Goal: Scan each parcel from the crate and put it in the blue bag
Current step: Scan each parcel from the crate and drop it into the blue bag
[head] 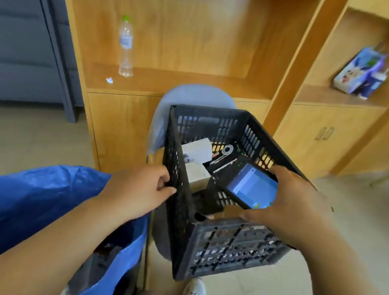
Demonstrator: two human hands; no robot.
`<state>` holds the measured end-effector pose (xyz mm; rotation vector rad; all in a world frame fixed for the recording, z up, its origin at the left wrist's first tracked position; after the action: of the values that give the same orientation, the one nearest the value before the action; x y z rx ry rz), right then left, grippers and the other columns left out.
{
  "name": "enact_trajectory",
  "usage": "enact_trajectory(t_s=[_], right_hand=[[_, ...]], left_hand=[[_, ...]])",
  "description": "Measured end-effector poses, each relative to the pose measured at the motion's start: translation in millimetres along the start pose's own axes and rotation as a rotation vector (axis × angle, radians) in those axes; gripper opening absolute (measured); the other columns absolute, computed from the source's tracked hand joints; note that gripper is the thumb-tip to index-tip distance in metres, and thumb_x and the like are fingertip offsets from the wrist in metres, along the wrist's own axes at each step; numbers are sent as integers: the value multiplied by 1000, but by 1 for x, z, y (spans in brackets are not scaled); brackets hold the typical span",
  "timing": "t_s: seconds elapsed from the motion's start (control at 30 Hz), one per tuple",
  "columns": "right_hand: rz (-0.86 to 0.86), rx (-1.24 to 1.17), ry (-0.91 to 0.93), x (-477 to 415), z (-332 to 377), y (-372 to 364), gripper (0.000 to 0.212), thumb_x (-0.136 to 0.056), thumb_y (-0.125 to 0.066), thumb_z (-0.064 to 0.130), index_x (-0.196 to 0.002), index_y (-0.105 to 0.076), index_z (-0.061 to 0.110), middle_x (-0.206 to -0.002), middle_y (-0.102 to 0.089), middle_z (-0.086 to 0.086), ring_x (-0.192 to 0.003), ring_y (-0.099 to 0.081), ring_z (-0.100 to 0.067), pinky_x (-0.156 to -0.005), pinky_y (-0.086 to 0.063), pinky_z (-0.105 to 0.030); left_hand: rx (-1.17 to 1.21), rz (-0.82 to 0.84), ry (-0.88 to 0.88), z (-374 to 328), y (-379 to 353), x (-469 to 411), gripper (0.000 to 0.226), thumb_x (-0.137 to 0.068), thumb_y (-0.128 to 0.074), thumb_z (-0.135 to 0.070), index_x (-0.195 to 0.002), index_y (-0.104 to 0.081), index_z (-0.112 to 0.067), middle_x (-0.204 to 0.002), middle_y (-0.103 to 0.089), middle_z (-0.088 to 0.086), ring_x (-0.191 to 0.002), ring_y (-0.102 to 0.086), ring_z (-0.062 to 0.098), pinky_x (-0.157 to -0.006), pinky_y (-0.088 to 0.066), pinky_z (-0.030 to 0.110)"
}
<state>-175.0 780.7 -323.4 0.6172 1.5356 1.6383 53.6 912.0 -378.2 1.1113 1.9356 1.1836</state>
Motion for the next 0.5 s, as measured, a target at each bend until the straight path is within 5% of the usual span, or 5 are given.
enact_trajectory(t_s=[0.13, 0.3, 0.5], right_hand=[[-26, -9, -139, -8, -51, -10, 88, -48, -75, 66, -119, -44, 25, -96, -53, 5, -88, -56, -24, -73, -50, -38], [-41, 29, -239, -27, -99, -29, 85, -54, -72, 65, -121, -44, 23, -102, -56, 1, -91, -54, -26, -75, -45, -36], [-11, 60, -249, -56, -124, -49, 76, -57, -73, 61, -116, -46, 21, -100, -55, 1, -90, -53, -25, -74, -39, -35]], left_hand=[[-20, 38, -163, -54, -22, -49, 27, -87, -57, -51, -102, -61, -29, -93, -64, -11, -88, -60, 12, -76, -53, 36], [-272, 326, -318, -100, -75, -111, 24, -88, -54, -55, -95, -53, -32, -102, -61, -5, -81, -51, 14, -58, -37, 28], [-531, 825, -415, -118, -150, -152, 66, -86, -68, -30, -142, -35, -26, -138, -44, 3, -117, -50, 26, -81, -45, 34]])
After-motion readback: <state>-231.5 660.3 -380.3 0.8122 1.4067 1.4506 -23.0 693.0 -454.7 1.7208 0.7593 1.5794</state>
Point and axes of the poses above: each hand's wrist, its own x-axis away from the middle knuckle, its own y-axis out of the back of the hand, z = x × y, the point moved 1 cm from there along -x, towards the middle knuckle
